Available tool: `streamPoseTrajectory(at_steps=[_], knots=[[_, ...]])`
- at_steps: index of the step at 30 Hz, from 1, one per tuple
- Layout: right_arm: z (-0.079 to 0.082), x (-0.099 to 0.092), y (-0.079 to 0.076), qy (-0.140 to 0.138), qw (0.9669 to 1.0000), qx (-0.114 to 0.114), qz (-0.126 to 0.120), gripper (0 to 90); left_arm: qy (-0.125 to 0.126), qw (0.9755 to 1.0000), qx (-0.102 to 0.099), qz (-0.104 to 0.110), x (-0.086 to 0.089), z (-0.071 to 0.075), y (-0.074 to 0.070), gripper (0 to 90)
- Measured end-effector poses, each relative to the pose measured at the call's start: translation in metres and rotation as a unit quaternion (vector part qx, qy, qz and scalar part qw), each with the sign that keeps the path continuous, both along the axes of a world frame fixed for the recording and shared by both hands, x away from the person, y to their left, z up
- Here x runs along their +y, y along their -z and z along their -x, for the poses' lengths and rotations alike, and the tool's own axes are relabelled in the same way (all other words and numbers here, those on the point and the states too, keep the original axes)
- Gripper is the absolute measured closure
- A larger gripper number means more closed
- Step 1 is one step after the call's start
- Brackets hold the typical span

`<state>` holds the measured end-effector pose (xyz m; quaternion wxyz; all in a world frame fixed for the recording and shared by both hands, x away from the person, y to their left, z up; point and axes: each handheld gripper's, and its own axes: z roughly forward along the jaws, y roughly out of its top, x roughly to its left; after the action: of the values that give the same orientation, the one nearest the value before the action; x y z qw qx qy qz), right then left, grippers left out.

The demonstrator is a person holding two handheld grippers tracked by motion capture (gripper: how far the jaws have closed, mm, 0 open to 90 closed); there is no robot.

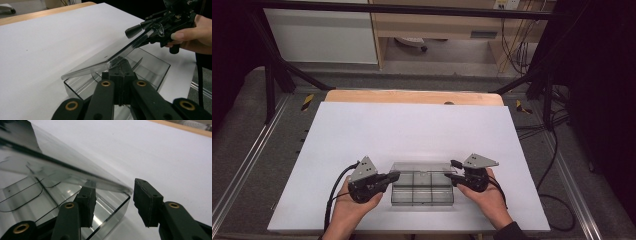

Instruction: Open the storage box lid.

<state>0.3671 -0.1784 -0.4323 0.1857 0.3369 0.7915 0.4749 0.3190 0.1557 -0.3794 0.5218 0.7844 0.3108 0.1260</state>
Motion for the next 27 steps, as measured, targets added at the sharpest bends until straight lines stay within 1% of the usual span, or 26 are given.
streamPoseTrajectory(at_steps=[5, 9, 10, 15, 20, 23, 27], knots=[[-0.004, 0.002, -0.003, -0.004, 0.9999, -0.014, -0.005, 56.4, -0.001, 1.0, 0.0, 0.004, 0.0, -0.002, -0.002, 90.0], [-0.004, 0.002, -0.003, -0.007, 0.9998, -0.021, -0.001, 58.6, 0.0, 1.0, -0.001, 0.001, -0.001, -0.002, -0.003, 90.0], [-0.004, 0.002, -0.003, -0.007, 0.9997, -0.025, 0.001, 60.5, 0.0, 1.0, -0.001, -0.001, 0.0, -0.003, -0.003, 90.0], [-0.004, 0.001, -0.004, -0.006, 0.9996, -0.029, -0.003, 62.7, -0.001, 1.0, 0.004, -0.006, 0.003, -0.003, 0.0, 90.0], [-0.004, 0.002, -0.004, -0.012, 0.9994, -0.033, 0.003, 62.5, -0.004, 0.9998, 0.009, -0.016, 0.009, -0.004, 0.007, 90.0], [-0.004, 0.003, -0.005, -0.013, 0.9992, -0.036, 0.005, 62.4, -0.012, 0.9994, 0.009, -0.031, 0.014, -0.005, 0.011, 90.0], [-0.004, 0.004, -0.005, -0.014, 0.9992, -0.037, 0.006, 62.3, -0.025, 0.9989, 0.015, -0.038, 0.022, -0.008, 0.017, 90.0]])
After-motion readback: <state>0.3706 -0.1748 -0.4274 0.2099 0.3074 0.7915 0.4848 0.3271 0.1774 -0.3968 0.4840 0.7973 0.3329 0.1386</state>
